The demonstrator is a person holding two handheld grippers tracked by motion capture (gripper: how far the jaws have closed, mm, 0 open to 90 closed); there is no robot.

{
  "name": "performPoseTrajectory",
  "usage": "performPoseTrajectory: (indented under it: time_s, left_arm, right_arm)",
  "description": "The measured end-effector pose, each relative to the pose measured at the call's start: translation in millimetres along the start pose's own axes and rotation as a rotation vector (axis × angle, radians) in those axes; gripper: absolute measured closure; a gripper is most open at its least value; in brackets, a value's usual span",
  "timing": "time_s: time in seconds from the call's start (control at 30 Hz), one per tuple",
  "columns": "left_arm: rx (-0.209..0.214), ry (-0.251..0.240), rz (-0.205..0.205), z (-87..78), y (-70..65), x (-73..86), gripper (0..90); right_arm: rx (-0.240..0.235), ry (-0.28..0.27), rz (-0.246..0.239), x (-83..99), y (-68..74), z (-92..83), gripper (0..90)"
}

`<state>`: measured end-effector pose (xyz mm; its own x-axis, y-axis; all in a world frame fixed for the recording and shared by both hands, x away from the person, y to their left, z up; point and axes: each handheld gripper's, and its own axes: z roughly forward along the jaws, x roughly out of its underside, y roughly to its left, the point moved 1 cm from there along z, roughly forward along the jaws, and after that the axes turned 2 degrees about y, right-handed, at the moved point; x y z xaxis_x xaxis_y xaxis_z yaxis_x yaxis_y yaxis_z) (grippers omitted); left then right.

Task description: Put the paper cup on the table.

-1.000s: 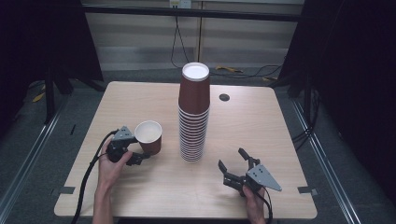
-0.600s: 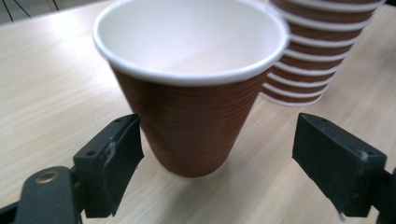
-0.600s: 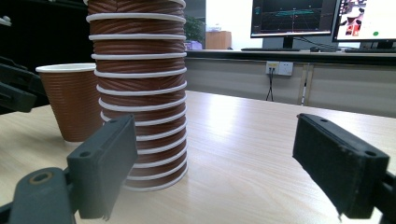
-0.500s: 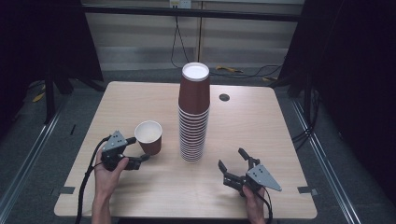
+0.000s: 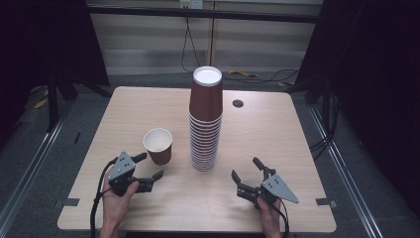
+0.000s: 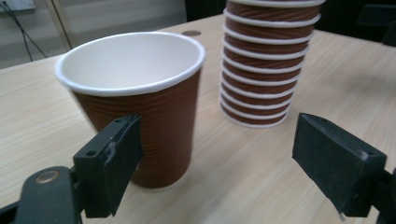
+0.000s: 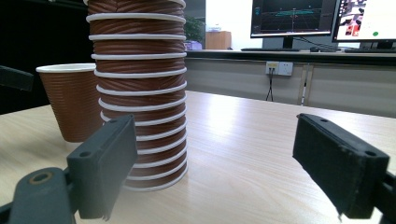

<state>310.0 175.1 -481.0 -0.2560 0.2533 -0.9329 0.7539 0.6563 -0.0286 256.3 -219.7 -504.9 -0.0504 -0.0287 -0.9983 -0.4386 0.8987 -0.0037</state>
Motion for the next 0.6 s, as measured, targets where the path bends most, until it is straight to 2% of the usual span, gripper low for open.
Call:
performPoseTrajectory:
  time_s: [0.07, 0.13, 0.2, 0.27, 0.3, 0.43, 0.47, 0.5, 0.53, 0.6]
  left_arm:
    - [-0.005, -0.027, -0.018, 3.5, -6.9, 1.5, 15.8]
    - [-0.027, -0.032, 0.003, 6.9, -13.4, 3.8, 15.7]
    - [-0.024, -0.045, -0.001, 11.6, -20.8, 6.4, 15.7]
    - [-0.001, -0.028, -0.021, 18.2, -26.9, 11.5, 15.6]
    - [-0.003, -0.011, -0.008, 20.7, -28.2, 13.7, 15.6]
    - [-0.008, -0.046, -0.027, 27.1, -39.1, 21.1, 15.6]
    - [-0.011, -0.045, -0.007, 27.7, -40.3, 21.3, 15.6]
    - [-0.01, -0.06, -0.011, 28.4, -44.2, 21.7, 15.7]
    - [-0.024, -0.074, 0.01, 27.9, -44.8, 21.5, 15.6]
    - [-0.047, -0.109, 0.005, 27.1, -47.8, 22.2, 15.6]
  right_arm:
    - [0.001, 0.0, 0.001, 0.0, 0.0, 0.0, 13.4]
    - [0.002, 0.0, 0.001, 0.0, 0.0, 0.0, 13.4]
    - [0.001, -0.001, 0.0, 0.0, -0.1, 0.0, 13.4]
    - [0.001, -0.001, 0.0, 0.0, -0.1, 0.0, 13.4]
    - [0.001, -0.002, -0.001, 0.0, -0.1, 0.1, 13.4]
    - [0.001, -0.001, 0.001, 0.0, 0.0, 0.0, 13.4]
    - [0.001, -0.001, 0.001, 0.0, 0.0, 0.0, 13.4]
    - [0.001, -0.001, 0.0, 0.0, -0.1, 0.0, 13.4]
    - [0.001, -0.001, 0.001, 0.0, -0.1, 0.1, 13.5]
    - [0.001, -0.001, 0.001, 0.0, 0.0, 0.0, 13.4]
